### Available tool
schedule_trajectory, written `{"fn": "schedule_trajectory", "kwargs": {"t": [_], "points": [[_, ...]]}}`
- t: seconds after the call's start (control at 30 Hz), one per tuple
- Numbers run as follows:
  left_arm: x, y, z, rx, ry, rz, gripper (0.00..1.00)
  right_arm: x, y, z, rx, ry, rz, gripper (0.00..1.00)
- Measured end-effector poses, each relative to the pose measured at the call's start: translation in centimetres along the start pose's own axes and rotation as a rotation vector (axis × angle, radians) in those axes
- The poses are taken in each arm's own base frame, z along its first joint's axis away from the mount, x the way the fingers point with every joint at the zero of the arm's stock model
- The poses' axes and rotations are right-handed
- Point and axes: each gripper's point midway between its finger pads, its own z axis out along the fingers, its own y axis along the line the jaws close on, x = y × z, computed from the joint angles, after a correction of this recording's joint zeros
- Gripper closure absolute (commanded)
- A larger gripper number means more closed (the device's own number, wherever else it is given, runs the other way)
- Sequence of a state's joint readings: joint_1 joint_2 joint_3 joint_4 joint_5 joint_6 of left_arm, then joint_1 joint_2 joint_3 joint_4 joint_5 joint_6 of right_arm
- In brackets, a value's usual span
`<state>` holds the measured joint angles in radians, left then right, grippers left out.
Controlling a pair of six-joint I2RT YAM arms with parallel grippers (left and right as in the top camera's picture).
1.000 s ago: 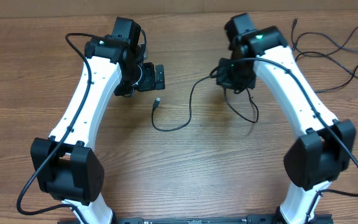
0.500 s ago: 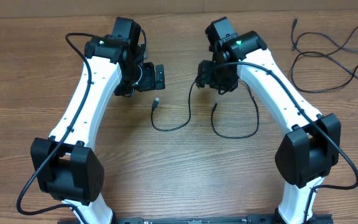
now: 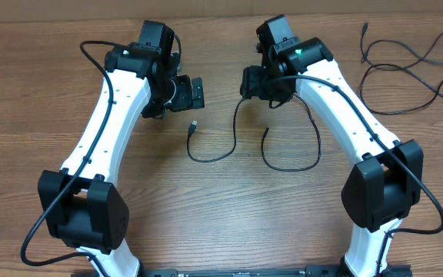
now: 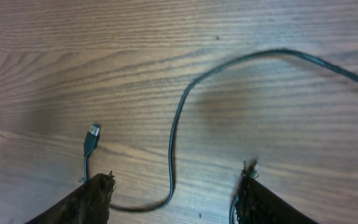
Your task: Untangle cables
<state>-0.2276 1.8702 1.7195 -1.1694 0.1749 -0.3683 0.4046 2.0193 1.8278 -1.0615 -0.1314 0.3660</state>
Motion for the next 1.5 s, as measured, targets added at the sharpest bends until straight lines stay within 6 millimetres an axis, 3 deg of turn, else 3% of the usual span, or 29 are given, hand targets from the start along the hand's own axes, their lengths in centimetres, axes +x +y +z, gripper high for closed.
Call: {"fn": "schedule_trajectory", "kwargs": {"t": [0.1,0.33,0.47,0.67,0.8,0.97,1.3,1.5], "points": [[-0.2,0.5,0.0,-0.026,-0.011,-0.036,0.0,1.1,-0.2,1.6,0.004,0.018,-0.011,0.47],[-0.4,0.9,-0.1,-0.043,-0.019,-0.076,0.0,4.8,-0.1,5.9,0.01,0.071,-0.049,0.49],[-0.4,0.9,-0.1,-0.041,-0.022,-0.08,0.0,6.4,1.1,7.8,-0.007,0.07,-0.09,0.56],[-0.4,0.9,-0.1,-0.041,-0.022,-0.08,0.01,8.8,1.7,10.1,0.063,0.069,-0.137,0.57],[-0.4,0.9,-0.1,-0.042,-0.021,-0.08,0.0,10.0,1.3,11.8,0.118,0.09,-0.156,0.76],[-0.4,0.9,-0.1,-0.043,-0.019,-0.081,0.01,9.6,1.0,11.9,0.137,0.072,-0.144,0.96],[-0.3,0.9,-0.1,-0.043,-0.018,-0.081,0.0,10.8,-0.1,10.9,0.198,0.148,-0.136,0.96],[-0.3,1.0,-0.1,-0.043,-0.018,-0.081,0.0,8.8,1.1,8.2,0.2,0.137,-0.131,0.96]]}}
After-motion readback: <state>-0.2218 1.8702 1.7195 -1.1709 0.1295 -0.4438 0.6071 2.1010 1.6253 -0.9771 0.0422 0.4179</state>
